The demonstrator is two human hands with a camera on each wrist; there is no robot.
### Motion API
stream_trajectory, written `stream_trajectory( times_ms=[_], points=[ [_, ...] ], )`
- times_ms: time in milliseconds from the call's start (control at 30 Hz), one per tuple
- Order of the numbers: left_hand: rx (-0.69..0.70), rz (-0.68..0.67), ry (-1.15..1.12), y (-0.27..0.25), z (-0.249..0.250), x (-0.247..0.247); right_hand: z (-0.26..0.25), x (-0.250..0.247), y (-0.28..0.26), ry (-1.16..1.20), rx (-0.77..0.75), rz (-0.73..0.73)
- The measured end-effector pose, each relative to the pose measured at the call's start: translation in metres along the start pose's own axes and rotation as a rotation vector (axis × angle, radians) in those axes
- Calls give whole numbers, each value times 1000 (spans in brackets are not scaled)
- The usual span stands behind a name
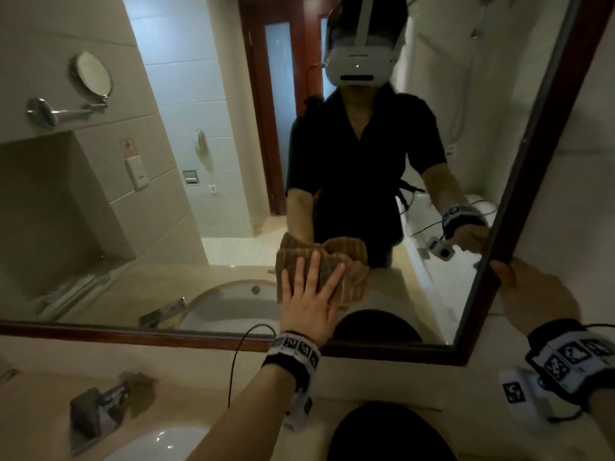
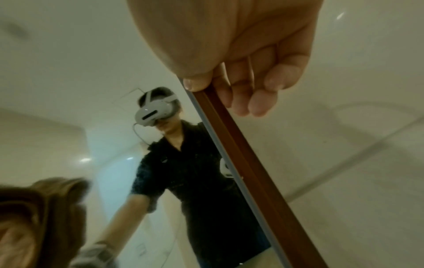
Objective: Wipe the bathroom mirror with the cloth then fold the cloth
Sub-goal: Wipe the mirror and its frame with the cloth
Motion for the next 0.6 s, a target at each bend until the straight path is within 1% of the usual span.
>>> stream_trajectory(
  times_ms=[100,167,300,367,467,533,600],
  points=[
    [76,-24,-5,0,-11,0,-3,2,-5,-2,78,-15],
    [100,19,-10,16,-17,-20,-7,1,-6,-12,117,-15],
    [6,166,-124,70,-25,-86,-10,-2,-8,-39,168,17],
    [-28,196,-162,85,-22,-106,-13,-4,-10,-48,167,17],
    [-26,199,-152,84,-18,-104,-16,-5,-11,-60,162,10],
    [-17,169,-157,73,-17,-88,-18,-5,-13,-51,154,8],
    [-5,115,-123,51,-16,-60,-20,-6,-13,-30,141,10]
  ],
)
Point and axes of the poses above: each hand's wrist, its own y-axis towards the middle knuckle, its own x-axis out of the palm, z = x × y, the point moved 7 cm from there along y, towards the middle knuckle, and after that the axes turned 6 degrees about -z, right-handed, at the moved point
